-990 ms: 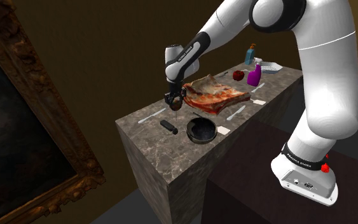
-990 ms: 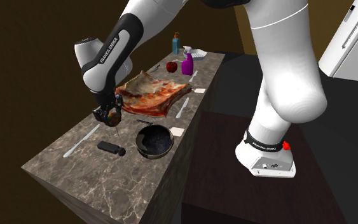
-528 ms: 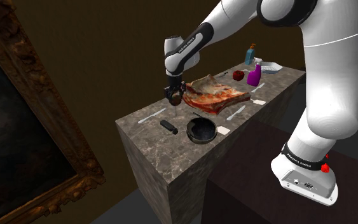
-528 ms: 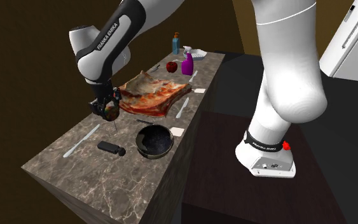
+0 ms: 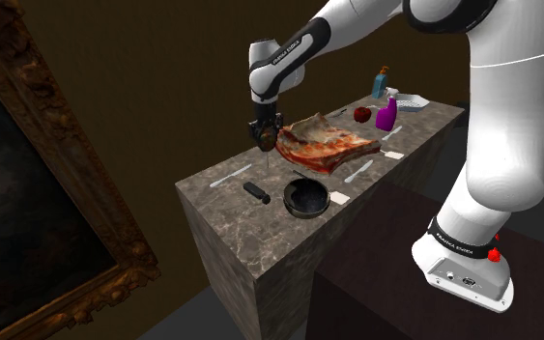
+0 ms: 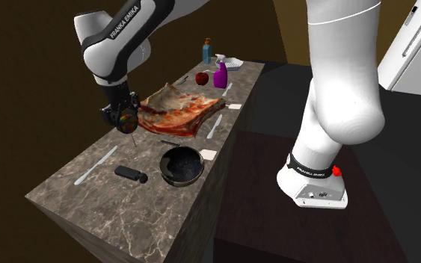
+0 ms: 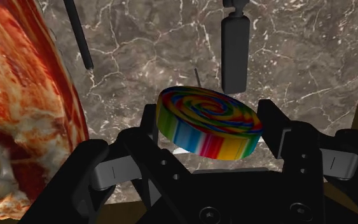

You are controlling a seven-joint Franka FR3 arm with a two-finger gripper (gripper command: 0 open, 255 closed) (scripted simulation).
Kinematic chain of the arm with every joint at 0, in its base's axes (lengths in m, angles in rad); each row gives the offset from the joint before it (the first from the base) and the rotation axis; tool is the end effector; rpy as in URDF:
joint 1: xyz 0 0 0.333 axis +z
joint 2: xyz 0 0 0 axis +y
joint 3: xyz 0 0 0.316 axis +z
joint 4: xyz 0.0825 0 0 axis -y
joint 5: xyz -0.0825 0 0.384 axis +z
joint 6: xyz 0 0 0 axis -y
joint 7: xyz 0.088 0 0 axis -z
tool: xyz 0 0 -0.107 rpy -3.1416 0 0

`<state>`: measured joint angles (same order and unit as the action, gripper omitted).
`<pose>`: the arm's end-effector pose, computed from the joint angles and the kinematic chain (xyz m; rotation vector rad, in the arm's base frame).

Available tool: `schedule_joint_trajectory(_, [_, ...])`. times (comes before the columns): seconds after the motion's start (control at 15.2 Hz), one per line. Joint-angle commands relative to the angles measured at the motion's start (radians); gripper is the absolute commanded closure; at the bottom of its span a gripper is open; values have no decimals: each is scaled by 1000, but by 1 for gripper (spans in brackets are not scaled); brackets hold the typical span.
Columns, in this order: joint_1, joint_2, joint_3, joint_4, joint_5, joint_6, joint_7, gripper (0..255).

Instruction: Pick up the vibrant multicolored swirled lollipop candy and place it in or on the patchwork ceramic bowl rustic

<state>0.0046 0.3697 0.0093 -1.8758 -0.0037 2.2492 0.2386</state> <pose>0.6308 0.0083 0.3157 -3.1212 0.3495 -0.0057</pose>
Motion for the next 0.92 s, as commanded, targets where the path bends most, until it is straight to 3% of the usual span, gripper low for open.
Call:
schedule_joint_trajectory(0.0, [1,-13,0,11,0,-24,1,255])
schedule_joint_trajectory(0.66, [0,-70,1,59,1,-129,0,255])
schedule_joint_trajectory(0.86, [4,-191,3,-89,2,-102,7,255])
